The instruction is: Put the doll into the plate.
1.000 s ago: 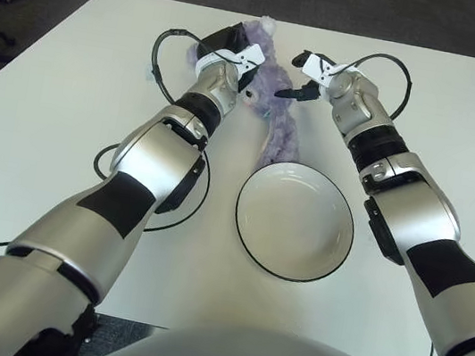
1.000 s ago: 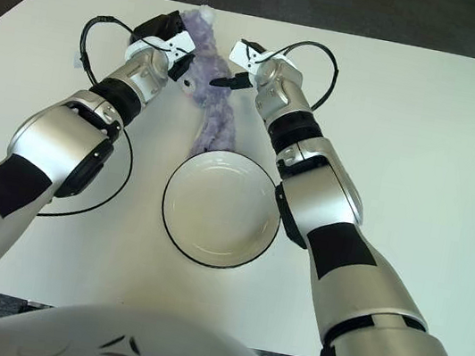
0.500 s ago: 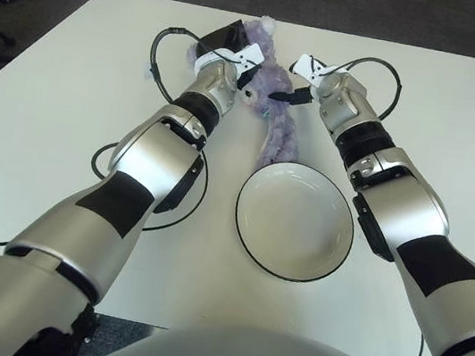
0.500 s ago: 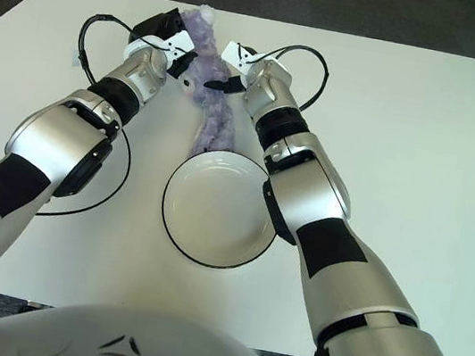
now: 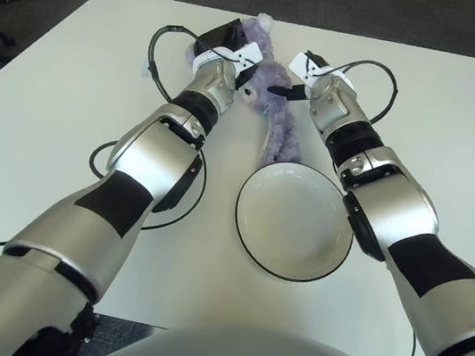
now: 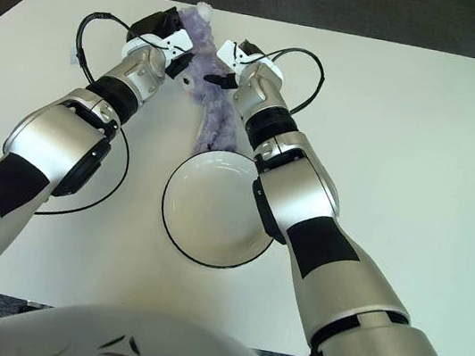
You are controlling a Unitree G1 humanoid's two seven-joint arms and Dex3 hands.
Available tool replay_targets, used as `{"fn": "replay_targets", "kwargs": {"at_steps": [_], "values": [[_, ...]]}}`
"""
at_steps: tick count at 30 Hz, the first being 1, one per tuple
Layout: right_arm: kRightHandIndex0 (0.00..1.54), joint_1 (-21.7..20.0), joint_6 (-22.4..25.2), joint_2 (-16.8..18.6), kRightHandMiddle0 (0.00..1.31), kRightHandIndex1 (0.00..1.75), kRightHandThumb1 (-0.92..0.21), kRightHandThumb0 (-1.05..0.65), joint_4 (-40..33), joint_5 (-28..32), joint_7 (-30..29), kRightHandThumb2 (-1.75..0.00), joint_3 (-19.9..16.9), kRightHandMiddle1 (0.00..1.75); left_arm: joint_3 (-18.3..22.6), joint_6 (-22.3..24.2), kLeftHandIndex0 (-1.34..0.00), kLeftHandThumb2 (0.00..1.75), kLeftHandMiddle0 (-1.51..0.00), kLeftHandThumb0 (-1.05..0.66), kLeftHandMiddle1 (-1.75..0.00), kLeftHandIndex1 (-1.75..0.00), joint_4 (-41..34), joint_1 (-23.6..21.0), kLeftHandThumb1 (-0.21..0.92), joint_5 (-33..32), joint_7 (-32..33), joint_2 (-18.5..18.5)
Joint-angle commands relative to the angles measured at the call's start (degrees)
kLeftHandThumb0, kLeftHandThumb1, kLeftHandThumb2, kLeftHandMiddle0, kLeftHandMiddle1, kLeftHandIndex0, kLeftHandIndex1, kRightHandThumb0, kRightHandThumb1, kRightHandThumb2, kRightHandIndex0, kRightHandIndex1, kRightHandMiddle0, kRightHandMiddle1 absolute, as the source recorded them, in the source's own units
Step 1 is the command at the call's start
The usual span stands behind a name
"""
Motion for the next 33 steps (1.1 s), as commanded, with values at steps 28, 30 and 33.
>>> {"fn": "replay_targets", "kwargs": {"at_steps": [28, 30, 33], "values": [[0.28, 0.29, -3.44, 1.4, 0.0, 1.07, -0.75, -0.9, 5.67, 5.62, -7.66, -0.39, -5.44, 0.12, -0.34, 2.33, -0.71, 1.38, -0.74, 0.0, -1.75, -1.37, -1.84, -1.49, 0.16, 0.41, -1.18, 0.56], [0.26, 0.38, -3.42, 1.5, 0.0, 1.07, -0.76, -0.93, 5.53, 5.5, -8.01, -0.38, -5.32, 0.11, -0.46, 2.49, -0.71, 1.37, -0.73, 0.0, -1.75, -1.36, -1.91, -1.56, 0.17, 0.38, -1.55, 0.63], [0.22, 0.65, -3.57, 1.55, 0.0, 1.09, -0.78, -0.96, 5.31, 5.63, -8.38, -0.34, -5.42, 0.09, -0.56, 2.78, -0.69, 1.32, -0.7, 0.0, -1.74, -1.36, -1.99, -1.66, 0.21, 0.28, -1.97, 0.71]]}}
